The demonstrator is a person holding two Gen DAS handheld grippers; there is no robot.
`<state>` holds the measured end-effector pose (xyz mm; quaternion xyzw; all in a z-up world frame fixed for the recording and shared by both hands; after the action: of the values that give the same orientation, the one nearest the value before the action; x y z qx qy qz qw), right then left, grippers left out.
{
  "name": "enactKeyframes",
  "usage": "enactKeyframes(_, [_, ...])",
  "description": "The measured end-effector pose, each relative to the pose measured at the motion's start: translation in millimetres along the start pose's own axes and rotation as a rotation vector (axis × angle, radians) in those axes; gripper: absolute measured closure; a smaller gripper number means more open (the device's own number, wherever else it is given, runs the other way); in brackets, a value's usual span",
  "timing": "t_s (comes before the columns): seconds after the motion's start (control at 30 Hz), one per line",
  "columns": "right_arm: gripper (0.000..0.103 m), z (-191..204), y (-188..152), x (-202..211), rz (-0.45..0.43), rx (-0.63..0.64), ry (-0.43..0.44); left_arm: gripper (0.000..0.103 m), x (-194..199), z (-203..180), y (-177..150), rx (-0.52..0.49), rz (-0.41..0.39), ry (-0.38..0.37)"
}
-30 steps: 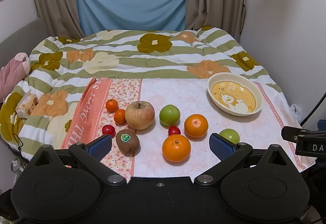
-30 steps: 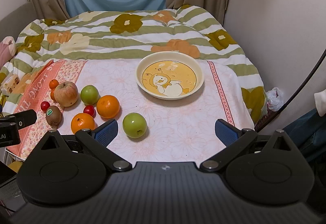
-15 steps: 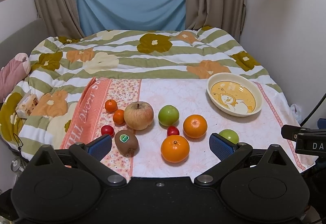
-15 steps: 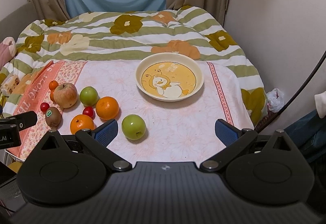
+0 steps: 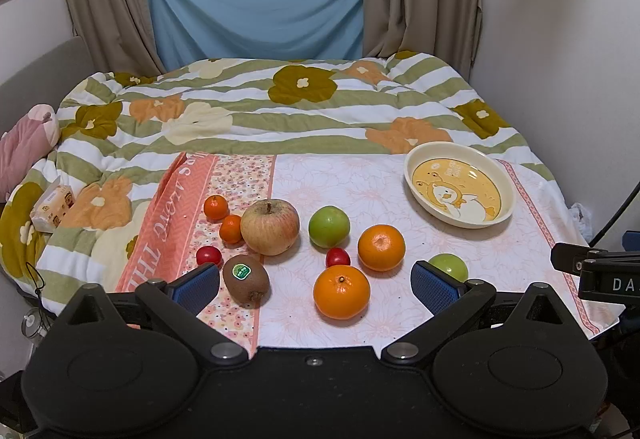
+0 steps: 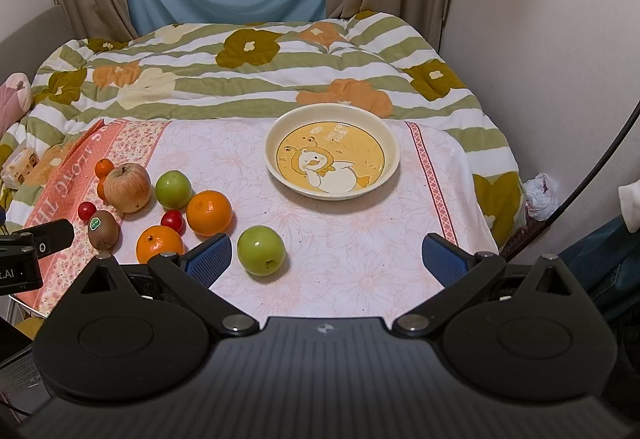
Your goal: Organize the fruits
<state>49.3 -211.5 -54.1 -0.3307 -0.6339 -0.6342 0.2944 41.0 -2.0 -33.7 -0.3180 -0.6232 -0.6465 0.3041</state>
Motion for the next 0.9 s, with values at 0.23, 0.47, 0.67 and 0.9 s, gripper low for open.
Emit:
enactKeyframes(0.23, [0.0,0.3,0.4,-1.6,0.002,0.003,0.0,0.0,-0.9,-1.4,1.0,-0.001,0.005,-0.001])
enactKeyframes(0.47, [0.0,0.2,0.7,-1.6,0.002,0.005,0.002,0.0,-1.1,-0.2,1.2,0.002,0.007,0.002])
enactKeyframes(0.67, [0.0,0.5,0.9,-1.1,0.002,0.004,0.002,0.0,-0.8,0.8,1.0,0.001,0.006,0.003])
enactKeyframes(0.9, [0.0,0.4,1.3,-1.0,-0.001,0.003,0.002,0.0,0.0,1.4,1.5,-0.001,0.003,0.005])
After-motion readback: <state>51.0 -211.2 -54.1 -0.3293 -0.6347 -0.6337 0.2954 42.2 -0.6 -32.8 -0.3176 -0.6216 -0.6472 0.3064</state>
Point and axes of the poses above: each gripper's, at about its wrist camera, not at the fingertips, and x roughly against the way its jaws point, z to its left, y to its top, the point moved 5 cm from there along -x, roughly the way its jaws point, and after that the axes turned 8 degrees about z, right-handed, at the moved point
